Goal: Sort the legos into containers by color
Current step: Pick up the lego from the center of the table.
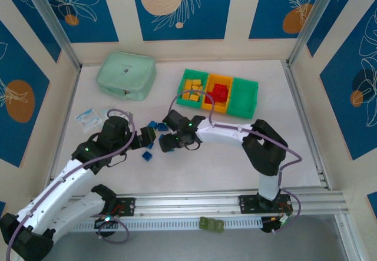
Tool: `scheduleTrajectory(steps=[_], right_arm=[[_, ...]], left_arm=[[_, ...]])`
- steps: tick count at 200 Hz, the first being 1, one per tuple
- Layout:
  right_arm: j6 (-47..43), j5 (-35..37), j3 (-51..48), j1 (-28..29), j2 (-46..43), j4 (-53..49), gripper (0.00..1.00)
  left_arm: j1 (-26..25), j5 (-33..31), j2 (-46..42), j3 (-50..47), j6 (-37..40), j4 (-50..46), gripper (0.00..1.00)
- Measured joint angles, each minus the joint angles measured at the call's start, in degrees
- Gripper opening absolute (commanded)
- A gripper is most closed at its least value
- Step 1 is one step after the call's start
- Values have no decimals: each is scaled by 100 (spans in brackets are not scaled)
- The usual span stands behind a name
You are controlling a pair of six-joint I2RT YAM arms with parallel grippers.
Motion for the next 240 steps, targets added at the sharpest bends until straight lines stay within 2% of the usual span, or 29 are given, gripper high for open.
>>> scheduleTrajectory(steps=[21, 68, 100, 134, 190, 219, 240], right_arm=[[188, 90, 162, 96, 321, 0, 79], [382, 369, 601, 166, 710, -98, 63], [459, 560, 710, 195, 713, -280, 52], [520, 645, 717, 219, 713, -457, 47], [577, 688, 758, 225, 710, -616, 31], [560, 758, 745, 223, 601, -686, 26], [533, 841, 590, 186, 212, -710, 26]], left_arm=[[0, -55, -31, -2, -15, -57, 99], [0, -129, -81, -15, -52, -94, 99], [0, -144, -81, -15, -52, -116, 99], [0, -144, -59, -15, -50, -114, 99], [0, -142, 17, -15, -50, -105, 99], [2, -120, 83, -15, -50, -24, 99], [0, -26, 223, -15, -48, 105, 99]])
